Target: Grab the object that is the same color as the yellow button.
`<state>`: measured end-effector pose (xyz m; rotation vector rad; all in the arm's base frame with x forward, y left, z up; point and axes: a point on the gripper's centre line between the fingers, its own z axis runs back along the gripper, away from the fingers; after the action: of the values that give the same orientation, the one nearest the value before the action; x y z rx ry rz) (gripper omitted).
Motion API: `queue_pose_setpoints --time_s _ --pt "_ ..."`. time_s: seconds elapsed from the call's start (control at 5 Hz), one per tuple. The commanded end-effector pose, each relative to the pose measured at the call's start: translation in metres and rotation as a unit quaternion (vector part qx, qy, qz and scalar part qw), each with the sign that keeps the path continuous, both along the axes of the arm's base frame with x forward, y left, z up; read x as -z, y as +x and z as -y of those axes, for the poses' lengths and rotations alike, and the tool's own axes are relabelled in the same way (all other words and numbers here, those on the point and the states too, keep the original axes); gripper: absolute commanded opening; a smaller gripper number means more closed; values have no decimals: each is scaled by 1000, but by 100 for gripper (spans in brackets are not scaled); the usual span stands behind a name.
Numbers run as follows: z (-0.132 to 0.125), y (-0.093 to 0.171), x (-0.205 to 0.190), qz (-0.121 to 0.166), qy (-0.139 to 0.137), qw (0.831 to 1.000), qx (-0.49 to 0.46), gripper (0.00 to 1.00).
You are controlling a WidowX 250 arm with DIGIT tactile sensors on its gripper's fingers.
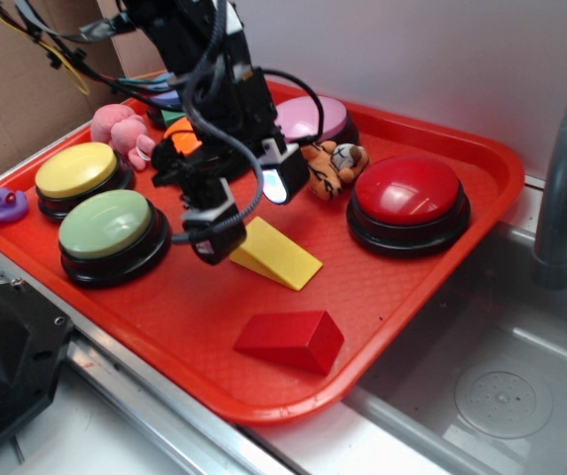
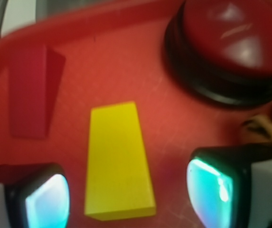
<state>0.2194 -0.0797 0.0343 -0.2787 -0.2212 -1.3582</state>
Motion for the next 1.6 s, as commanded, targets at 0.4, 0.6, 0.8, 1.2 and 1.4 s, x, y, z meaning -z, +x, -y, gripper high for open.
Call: queue_pose_setpoints --time_s 0.4,0.6,0.8,1.2,1.4 --pt "7 -10 11 22 14 999 47 0" --pt "9 -8 9 21 21 999 37 0" --pt "8 -7 -8 14 4 1000 -13 0" --pt "-13 -8 -84 -45 57 963 -258 0" --pt "-26 -6 -102 -59 85 921 -376 0"
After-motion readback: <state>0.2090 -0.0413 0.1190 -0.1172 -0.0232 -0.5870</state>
